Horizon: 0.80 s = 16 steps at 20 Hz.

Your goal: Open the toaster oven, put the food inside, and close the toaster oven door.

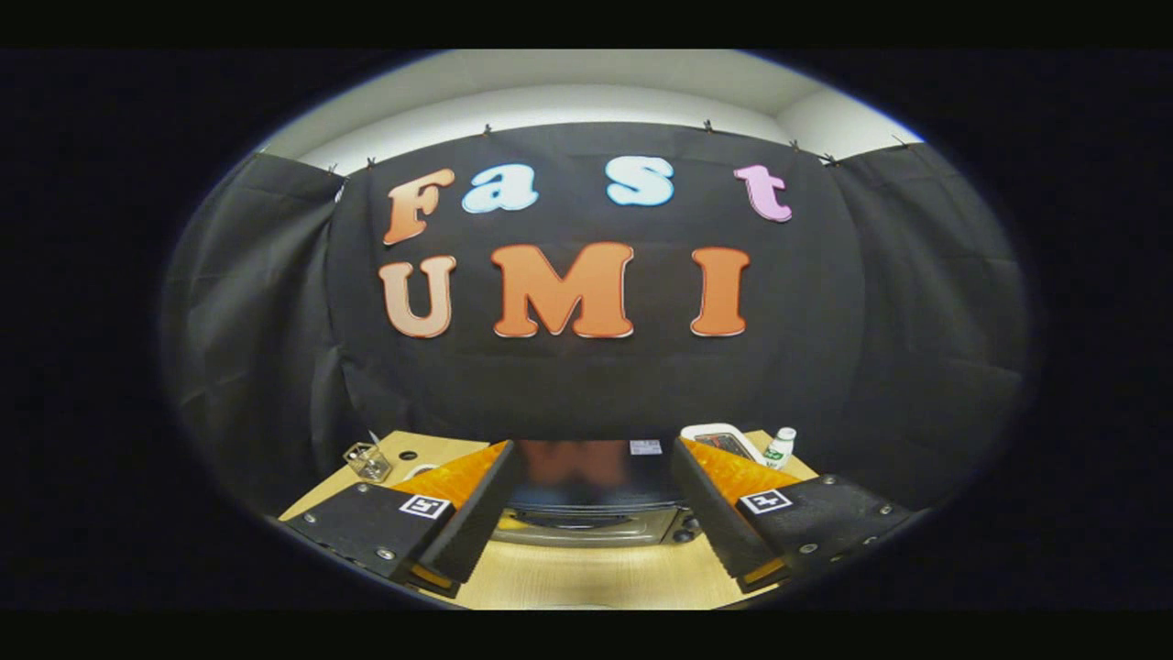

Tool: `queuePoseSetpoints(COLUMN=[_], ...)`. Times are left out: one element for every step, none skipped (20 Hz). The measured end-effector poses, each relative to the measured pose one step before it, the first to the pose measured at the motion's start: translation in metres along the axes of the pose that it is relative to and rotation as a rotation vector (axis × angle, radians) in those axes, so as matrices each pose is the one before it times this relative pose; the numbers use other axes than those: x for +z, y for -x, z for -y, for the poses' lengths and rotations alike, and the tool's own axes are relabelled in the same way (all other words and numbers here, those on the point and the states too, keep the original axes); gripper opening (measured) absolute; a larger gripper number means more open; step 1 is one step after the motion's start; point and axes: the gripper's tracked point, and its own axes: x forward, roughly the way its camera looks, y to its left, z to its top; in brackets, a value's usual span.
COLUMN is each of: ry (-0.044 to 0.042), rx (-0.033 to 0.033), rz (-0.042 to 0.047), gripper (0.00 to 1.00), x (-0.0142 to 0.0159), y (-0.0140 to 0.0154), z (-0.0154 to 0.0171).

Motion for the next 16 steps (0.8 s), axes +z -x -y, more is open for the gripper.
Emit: queuePoseSetpoints(ry=[-0.00372, 0.00021, 0.00117, 0.00385, 0.00305, -0.00252, -0.00536, -0.00685, -0.00435, -0.00162, -0.00288, -0.00271, -0.00233, -0.00053, 0.00080, -0.00043], rx=[0.00203, 0.00663, -0.00036, -0.00203, -0.00175, -0.00263, 0.00207, 0.00006, -0.00368, -0.00265, -0.00349, 0.00019, -0.00280, -0.00237, -0.00111, 0.00103], rz=[0.01275, 0.01173, 0.01373, 0.01326, 0.00920, 0.00843, 0.00474, 0.00487, 0.00098, 0.00069, -0.00125, -0.00309, -0.00361, -0.00232, -0.00027, 0.00145], gripper=[0.99, 0.99, 0.99, 0.99, 0.99, 0.99, 0.99, 0.99, 0.99, 0.99, 0.99, 0.99, 0.99, 0.99, 0.99, 0.99], x=[0.00872, 0.00775, 0.00634, 0.00676, 0.00549, 0.00422, -0.00490, 0.00220, 0.00071, 0.00049, -0.00054, -0.00181, -0.00085, -0.00139, 0.00037, 0.00030], y=[0.00544, 0.00545, 0.00395, 0.00425, 0.00446, 0.00355, 0.00494, 0.00065, 0.00166, 0.00047, -0.00048, -0.00028, 0.00000, -0.00005, 0.00038, 0.00090], z=[0.00048, -0.00121, -0.00045, 0.00154, 0.00223, 0.00109, 0.00206, 0.00093, 0.00245, 0.00181, 0.00150, 0.00093, 0.00105, 0.00125, 0.00048, -0.00045])
